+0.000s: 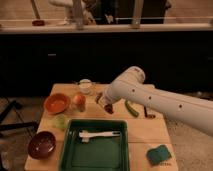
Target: Place grapes in tray
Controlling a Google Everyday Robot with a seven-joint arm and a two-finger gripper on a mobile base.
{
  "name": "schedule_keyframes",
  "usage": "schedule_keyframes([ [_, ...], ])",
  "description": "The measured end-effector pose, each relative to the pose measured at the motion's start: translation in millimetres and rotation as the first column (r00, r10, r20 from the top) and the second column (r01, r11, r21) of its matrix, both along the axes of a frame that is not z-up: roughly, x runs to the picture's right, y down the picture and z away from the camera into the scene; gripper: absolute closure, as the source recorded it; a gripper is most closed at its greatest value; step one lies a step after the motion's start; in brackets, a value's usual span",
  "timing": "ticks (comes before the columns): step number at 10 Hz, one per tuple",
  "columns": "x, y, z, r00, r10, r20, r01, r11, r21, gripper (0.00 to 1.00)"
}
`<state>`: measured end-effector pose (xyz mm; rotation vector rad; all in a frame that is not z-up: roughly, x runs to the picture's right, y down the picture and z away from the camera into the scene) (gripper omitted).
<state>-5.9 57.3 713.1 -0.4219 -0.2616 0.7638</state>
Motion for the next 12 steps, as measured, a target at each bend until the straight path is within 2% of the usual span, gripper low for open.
schedule_keyframes([
  [2,-4.6,24.4,-31.9,0.997,-0.063,0.043,0.063,0.998,0.004,1.0],
  [3,-6.6,33.6,-40.9,0.995,-0.085,0.06,0.085,0.9964,0.002,1.0],
  [4,-11.9,46.4,-52.9,0.989,-0.119,0.092,0.12,0.9928,0.0,1.0],
  [6,-25.4,73.9,-69.9,0.965,-0.207,0.159,0.212,0.9773,-0.012,1.0],
  [8,-33.7,96.8,-71.7,0.943,-0.266,0.202,0.278,0.9598,-0.036,1.0],
  [12,-45.6,137.7,-53.9,0.916,-0.309,0.258,0.346,0.9311,-0.115,1.0],
])
